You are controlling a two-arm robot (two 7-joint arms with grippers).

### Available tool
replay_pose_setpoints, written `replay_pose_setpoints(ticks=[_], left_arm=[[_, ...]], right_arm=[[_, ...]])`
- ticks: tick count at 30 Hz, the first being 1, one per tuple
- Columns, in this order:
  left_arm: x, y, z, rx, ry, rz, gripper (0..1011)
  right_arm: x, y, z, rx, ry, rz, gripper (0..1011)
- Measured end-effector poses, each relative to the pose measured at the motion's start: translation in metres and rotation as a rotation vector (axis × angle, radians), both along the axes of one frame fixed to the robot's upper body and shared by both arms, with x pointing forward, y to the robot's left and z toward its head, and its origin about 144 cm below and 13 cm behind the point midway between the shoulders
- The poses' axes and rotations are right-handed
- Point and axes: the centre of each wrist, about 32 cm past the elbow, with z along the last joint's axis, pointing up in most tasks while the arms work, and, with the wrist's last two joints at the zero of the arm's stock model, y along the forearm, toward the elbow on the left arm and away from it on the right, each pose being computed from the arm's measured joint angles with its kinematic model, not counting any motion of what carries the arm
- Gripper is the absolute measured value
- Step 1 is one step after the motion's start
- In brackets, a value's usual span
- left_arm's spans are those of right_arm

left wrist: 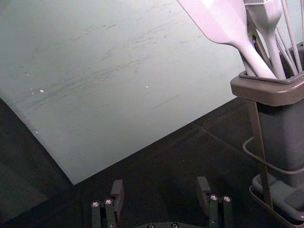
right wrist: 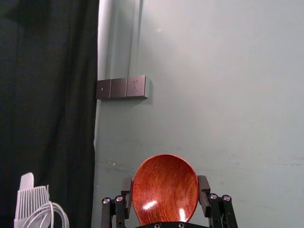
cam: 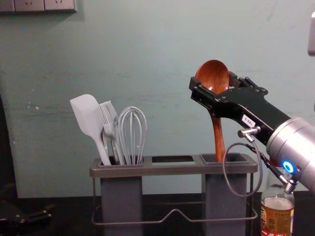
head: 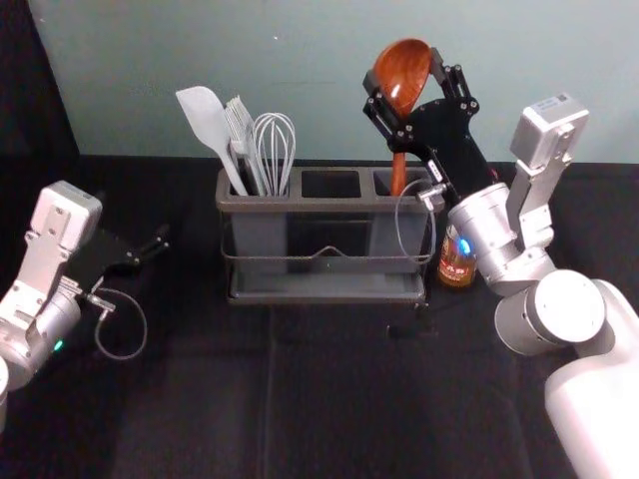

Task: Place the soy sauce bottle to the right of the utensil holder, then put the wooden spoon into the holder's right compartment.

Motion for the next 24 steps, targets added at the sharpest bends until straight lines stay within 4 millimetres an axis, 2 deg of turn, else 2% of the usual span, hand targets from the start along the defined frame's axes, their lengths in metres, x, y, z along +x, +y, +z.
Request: replay_pose_setpoints(ticks=[16,24], left_arm=[[0.0,0.0,0.0,0.0,0.0,0.0,1005],[0.0,0.0,0.0,0.0,0.0,0.0,1005]], right_arm=[[-0.007,0.001,-0.009,0.003,0.019,0.001,839],[-0.017,0.0,-0.008,0.011,0.012,0.001,1002]])
